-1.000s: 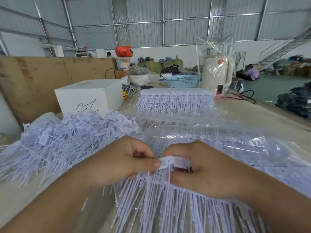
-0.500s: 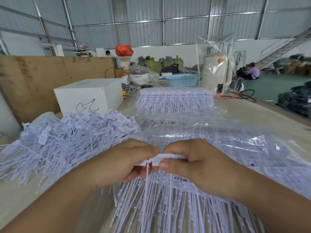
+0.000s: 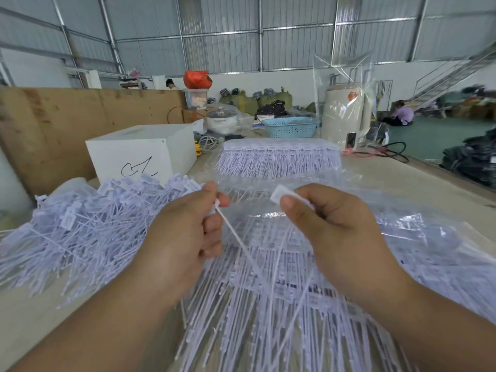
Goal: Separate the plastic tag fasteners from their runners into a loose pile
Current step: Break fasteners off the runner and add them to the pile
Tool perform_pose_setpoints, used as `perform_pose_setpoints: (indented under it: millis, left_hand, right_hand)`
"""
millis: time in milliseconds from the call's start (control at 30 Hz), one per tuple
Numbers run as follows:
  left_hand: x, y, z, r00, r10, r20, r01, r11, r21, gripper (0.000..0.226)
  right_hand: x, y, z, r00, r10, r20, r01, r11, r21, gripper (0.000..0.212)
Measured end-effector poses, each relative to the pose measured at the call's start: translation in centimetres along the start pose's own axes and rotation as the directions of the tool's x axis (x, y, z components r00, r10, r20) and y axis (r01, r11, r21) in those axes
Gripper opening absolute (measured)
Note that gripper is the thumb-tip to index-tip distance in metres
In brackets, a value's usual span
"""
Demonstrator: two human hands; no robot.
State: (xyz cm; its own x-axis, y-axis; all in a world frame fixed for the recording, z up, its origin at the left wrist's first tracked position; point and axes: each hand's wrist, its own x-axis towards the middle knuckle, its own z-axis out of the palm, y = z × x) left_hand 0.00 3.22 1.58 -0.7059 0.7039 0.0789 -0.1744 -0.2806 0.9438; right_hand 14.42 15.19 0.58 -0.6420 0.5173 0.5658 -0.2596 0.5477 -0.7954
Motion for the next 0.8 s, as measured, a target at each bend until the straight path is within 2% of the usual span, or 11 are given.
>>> perform_pose_setpoints:
  millis: [67,133,200,267,333,433,600,700,800]
  left_hand:
    - [-0.2,-0.1,-0.1,0.997,0.026,0.076,-0.038,0.986,0.16,0.023]
    - [-0.9,-0.4,0.4,0.981,0.008,0.196,-0.061,0.961,0.269,0.026]
    - [-1.2,-0.4,0.8,0.969,-0.004,0.248,-0.09,0.926,0.367,0.035]
    - [-1.3,-0.2,0.9,0.971,-0.006,0.24,-0.1,0.899,0.427,0.034]
    - [-1.4,0.0,0.8,0.976,-0.021,0.217,-0.08,0.891,0.447,0.029]
    - [-1.5,0.0,0.9,0.98,-0.041,0.196,-0.05,0.896,0.44,0.035]
    - [-1.1,-0.3,0.9,0.985,0.034,0.167,-0.108,0.88,0.462,0.045]
    - [-1.0,-0.5,0.6,0.975,-0.069,0.212,-0.039,0.884,0.466,0.044]
    - [-1.4,-0.9,0.8,0.93,-0.184,0.318,0.047,0.918,0.394,0.047]
  right_hand:
    - [-0.3,0.1,0.1,0.991,0.003,0.134,-0.006,1.0,0.017,0.025]
    - [-0.7,0.4,0.4,0.963,0.024,0.27,-0.028,1.0,0.012,0.016]
    - [-0.8,0.7,0.4,0.947,0.06,0.315,-0.065,0.998,0.007,0.017]
    - [-0.8,0.9,0.2,0.944,0.073,0.322,-0.08,0.997,0.007,0.022]
    - [-0.7,0.9,0.1,0.936,0.061,0.346,-0.072,0.997,0.018,0.021]
    - [-0.7,1.1,0.1,0.94,0.043,0.337,-0.071,0.995,0.07,0.02]
    - [-0.7,1.1,0.1,0.95,0.041,0.31,-0.079,0.991,0.109,0.018]
    - [-0.6,1.0,0.2,0.949,0.037,0.314,-0.057,0.997,0.054,0.021]
    - [-0.6,0.6,0.4,0.933,0.055,0.356,-0.038,0.998,-0.054,0.03]
